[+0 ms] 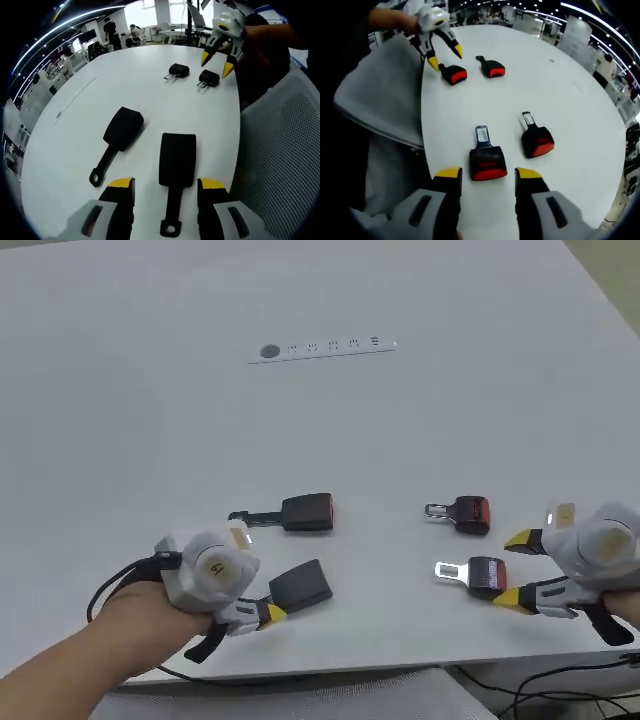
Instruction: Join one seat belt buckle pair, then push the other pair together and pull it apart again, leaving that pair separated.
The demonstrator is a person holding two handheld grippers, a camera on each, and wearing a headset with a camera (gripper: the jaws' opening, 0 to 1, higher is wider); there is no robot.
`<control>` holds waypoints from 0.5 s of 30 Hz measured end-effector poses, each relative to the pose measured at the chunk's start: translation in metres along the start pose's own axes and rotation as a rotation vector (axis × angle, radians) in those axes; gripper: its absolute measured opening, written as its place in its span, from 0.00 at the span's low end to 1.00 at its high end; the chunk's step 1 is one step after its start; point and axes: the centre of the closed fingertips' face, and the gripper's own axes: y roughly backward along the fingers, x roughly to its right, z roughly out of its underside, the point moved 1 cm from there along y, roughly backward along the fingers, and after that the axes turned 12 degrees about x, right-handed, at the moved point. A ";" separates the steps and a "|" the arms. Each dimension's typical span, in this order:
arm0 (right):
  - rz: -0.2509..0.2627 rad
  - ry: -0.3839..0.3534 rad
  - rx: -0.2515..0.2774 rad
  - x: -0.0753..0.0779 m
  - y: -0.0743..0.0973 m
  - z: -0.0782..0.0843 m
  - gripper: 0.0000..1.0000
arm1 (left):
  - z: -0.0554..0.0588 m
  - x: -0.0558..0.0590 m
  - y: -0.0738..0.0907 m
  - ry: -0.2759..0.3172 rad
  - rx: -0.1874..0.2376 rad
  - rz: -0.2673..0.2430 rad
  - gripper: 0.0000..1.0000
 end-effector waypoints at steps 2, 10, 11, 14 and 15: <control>-0.020 0.004 -0.007 -0.002 -0.005 0.000 0.43 | -0.002 0.004 -0.004 -0.010 -0.002 0.018 0.51; -0.092 0.021 -0.030 -0.005 -0.016 0.003 0.35 | -0.002 0.011 -0.018 -0.132 -0.055 0.078 0.50; -0.103 0.011 -0.017 -0.006 -0.016 0.000 0.33 | -0.003 0.013 -0.018 -0.150 -0.056 0.095 0.45; -0.108 0.044 -0.035 -0.005 -0.016 0.002 0.33 | -0.005 0.010 -0.021 -0.156 -0.053 0.095 0.40; -0.110 0.042 -0.034 -0.006 -0.016 0.001 0.33 | -0.005 0.011 -0.021 -0.168 -0.059 0.108 0.40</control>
